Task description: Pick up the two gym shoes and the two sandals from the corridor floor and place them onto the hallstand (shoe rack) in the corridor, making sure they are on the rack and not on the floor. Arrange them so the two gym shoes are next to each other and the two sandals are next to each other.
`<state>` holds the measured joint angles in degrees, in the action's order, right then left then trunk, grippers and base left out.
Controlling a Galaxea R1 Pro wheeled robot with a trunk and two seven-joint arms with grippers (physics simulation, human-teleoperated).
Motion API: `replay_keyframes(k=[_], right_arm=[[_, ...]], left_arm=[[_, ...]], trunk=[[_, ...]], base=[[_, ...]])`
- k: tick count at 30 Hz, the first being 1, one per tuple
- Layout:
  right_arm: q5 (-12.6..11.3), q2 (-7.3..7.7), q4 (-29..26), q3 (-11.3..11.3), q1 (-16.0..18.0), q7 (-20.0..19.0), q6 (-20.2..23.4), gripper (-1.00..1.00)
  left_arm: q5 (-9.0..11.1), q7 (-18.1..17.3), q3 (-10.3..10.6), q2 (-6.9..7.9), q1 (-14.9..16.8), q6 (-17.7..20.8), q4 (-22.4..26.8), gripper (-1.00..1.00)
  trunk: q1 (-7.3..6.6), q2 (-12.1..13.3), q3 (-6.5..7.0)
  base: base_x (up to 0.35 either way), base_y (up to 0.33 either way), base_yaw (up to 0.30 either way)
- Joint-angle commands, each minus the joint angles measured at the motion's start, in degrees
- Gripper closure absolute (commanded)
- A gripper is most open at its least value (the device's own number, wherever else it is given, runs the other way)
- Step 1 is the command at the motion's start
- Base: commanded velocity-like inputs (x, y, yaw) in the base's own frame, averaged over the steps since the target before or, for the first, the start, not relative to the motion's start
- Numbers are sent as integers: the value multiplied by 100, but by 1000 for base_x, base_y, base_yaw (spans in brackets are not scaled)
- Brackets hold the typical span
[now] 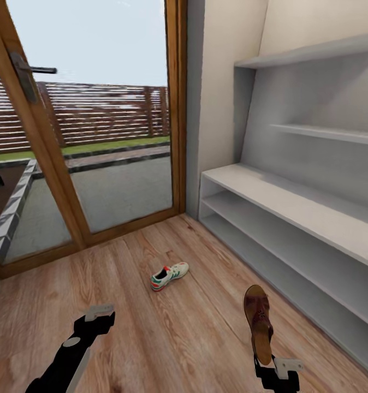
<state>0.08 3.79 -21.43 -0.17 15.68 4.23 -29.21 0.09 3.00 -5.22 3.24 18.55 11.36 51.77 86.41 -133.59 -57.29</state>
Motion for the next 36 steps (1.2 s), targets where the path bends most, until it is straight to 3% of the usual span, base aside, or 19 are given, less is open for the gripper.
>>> replay_keyframes(k=[1, 21, 36], right_arm=[[-17, -1, 5, -1, 5, -1, -15, 100], [-17, -1, 3, -1, 5, -1, -15, 100], [-17, -1, 2, -1, 5, -1, -15, 100]], left_arm=[[1, 17, 3, 2, -1, 32, 12, -100], [8, 17, 3, 2, -1, 32, 13, -100], [17, 17, -6, 2, -1, 32, 12, -100]], trunk=[[-1, -2, -5], [-1, -2, -5], [-1, -2, -5]], base=[[24, 0, -300], [4, 8, -300], [32, 278, -300]])
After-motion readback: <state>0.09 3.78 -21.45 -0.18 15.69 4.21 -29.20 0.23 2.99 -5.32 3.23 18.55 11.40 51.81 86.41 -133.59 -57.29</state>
